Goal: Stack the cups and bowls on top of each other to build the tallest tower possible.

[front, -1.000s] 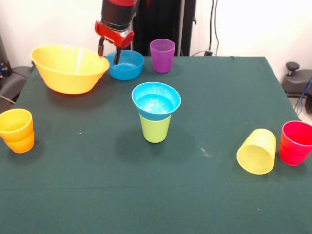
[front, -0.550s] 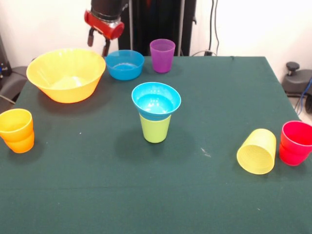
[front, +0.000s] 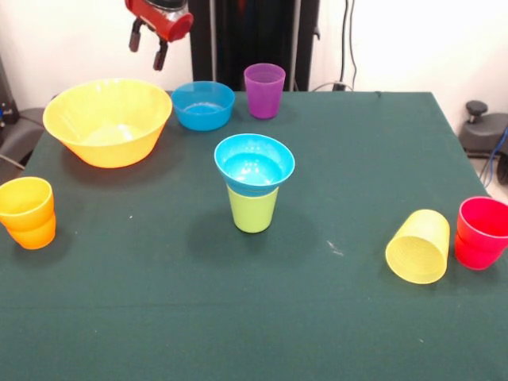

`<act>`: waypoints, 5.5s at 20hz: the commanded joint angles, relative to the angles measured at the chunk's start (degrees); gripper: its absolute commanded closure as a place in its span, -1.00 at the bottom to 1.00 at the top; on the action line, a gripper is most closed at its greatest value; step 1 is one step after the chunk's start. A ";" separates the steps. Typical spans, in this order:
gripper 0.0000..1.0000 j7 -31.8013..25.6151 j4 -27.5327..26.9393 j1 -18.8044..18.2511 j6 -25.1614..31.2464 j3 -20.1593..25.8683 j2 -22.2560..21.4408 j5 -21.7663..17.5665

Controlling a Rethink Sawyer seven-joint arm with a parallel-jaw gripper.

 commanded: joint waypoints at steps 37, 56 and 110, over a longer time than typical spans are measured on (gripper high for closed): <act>-1.00 0.62 -5.30 9.63 -14.77 -1.02 7.81 -1.49; -1.00 3.22 -8.88 12.56 -20.53 -4.66 13.59 0.19; -1.00 3.66 -12.42 15.38 -33.51 -9.62 26.55 8.28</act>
